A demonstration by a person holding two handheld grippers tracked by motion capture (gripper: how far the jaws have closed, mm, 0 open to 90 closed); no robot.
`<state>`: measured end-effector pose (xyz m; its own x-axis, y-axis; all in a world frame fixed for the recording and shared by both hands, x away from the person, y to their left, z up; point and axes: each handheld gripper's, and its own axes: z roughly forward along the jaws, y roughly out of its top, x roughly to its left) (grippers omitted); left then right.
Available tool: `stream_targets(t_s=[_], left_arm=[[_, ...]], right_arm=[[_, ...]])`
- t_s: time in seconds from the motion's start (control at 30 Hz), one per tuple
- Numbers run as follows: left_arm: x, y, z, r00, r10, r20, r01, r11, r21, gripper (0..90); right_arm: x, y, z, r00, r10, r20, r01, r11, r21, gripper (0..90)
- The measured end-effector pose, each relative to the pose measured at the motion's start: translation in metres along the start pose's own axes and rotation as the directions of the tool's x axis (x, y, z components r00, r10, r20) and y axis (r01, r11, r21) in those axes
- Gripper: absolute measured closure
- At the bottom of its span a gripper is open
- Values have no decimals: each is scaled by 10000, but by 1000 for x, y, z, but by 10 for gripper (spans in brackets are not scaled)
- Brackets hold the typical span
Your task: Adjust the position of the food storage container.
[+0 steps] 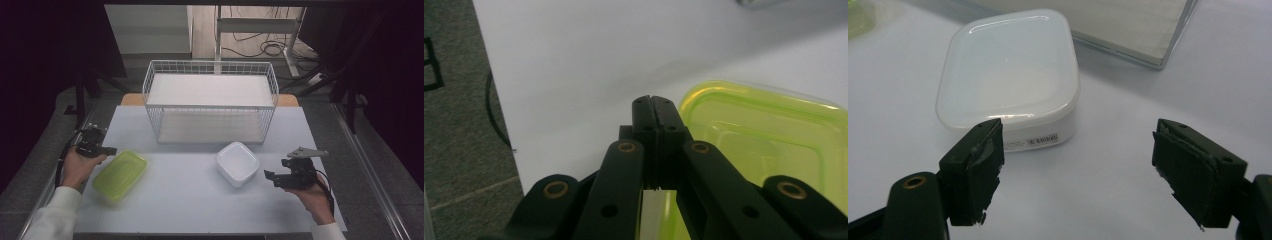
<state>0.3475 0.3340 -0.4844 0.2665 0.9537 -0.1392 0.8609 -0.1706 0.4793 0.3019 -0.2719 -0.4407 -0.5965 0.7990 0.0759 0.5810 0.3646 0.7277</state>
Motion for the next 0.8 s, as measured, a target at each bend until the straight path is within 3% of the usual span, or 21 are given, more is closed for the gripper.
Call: stream_targets(t_s=[0.33,0.53,0.67,0.8], left_arm=[[-3,2,8,9994,296,-153,-292,9992,263,900],[-12,4,10,9980,626,-134,-621,9974,367,900],[-23,7,10,9956,931,34,-932,9950,363,900],[-43,12,14,9884,1485,326,-1498,9878,420,900]], right_arm=[[-1,-1,3,10000,-24,59,23,9999,166,210],[-2,-1,2,9998,31,197,-34,9999,131,210],[-2,-1,3,9997,54,245,-57,9999,130,210],[-3,-1,2,9993,130,363,-132,9999,47,215]])
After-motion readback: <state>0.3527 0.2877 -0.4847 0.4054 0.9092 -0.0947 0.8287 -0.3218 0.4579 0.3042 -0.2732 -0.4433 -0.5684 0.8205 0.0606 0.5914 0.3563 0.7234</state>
